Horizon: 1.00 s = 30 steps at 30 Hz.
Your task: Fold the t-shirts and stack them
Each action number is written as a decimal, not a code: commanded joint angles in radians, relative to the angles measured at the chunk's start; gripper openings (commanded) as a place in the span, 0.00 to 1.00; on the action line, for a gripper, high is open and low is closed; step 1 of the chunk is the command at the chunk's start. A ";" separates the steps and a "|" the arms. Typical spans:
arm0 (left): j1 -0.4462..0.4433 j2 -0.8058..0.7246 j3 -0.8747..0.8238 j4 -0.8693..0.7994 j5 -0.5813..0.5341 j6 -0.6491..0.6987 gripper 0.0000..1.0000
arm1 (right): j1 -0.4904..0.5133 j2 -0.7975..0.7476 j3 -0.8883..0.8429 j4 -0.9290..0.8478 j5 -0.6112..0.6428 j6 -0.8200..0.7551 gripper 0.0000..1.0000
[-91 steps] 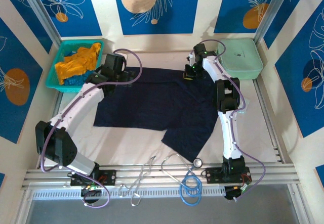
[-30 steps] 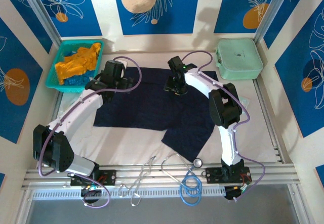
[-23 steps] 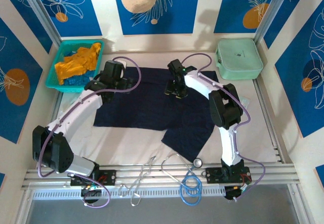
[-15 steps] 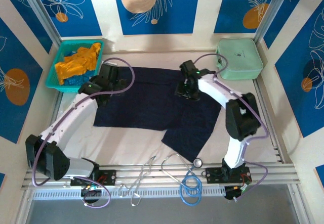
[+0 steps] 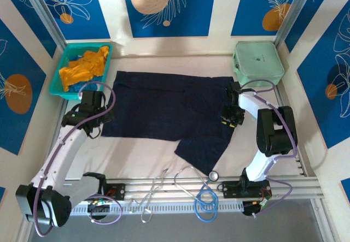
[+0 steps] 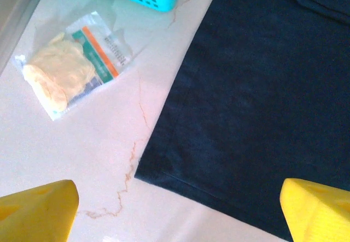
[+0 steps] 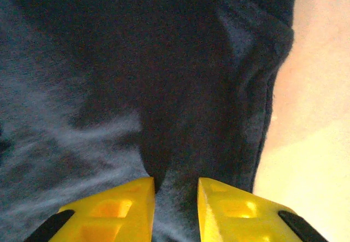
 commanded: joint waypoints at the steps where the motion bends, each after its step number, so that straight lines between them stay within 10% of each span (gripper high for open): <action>1: 0.030 -0.030 -0.028 -0.017 0.076 -0.045 0.95 | -0.009 0.065 0.030 -0.011 0.029 -0.030 0.23; 23: 0.066 0.042 -0.291 0.016 0.193 -0.314 0.82 | -0.060 0.269 0.274 -0.014 0.147 -0.181 0.28; 30: 0.066 0.177 -0.319 0.122 0.249 -0.357 0.57 | -0.032 0.138 0.223 -0.015 0.093 -0.171 0.35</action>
